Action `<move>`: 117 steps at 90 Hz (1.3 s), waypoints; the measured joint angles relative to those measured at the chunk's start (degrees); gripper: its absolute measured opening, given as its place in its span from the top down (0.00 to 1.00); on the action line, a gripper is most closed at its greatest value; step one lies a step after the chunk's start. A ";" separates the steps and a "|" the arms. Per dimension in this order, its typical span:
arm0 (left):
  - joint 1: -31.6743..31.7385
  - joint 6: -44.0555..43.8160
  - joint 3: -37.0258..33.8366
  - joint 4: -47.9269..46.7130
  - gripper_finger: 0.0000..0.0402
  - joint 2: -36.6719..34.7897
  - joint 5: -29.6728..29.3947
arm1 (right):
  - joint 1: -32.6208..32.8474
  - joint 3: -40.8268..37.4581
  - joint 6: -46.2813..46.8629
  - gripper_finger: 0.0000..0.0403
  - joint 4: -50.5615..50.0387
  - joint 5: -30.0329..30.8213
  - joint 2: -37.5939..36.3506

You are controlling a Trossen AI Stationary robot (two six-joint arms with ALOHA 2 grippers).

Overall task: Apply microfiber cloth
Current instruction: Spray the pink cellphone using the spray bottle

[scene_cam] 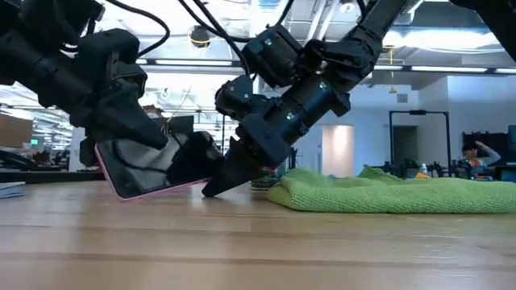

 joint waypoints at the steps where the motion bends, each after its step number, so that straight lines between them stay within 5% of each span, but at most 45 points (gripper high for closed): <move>1: -0.01 -0.02 0.00 -0.01 0.99 -0.01 0.00 | -0.01 0.13 -0.05 1.00 -0.12 0.00 0.01; 32: -0.02 -0.74 0.15 -1.55 0.99 -0.06 -0.10 | -0.05 3.88 -2.94 1.00 -5.31 0.68 -0.57; 48: -0.02 -0.85 0.17 -1.59 0.99 -0.04 -2.24 | -0.56 4.54 -4.52 1.00 -6.18 5.69 -2.39; 63: -0.45 2.37 0.49 -0.53 0.99 0.19 4.37 | -2.53 5.45 -4.80 1.00 -1.22 8.01 -4.89; 96: -0.38 2.77 0.37 -1.11 0.99 0.15 -1.33 | -1.94 5.15 -4.48 1.00 -1.52 5.42 -5.71; 117: -1.46 5.69 0.26 -1.29 0.99 0.11 -7.34 | -0.11 5.11 -6.57 1.00 -2.15 5.05 -12.45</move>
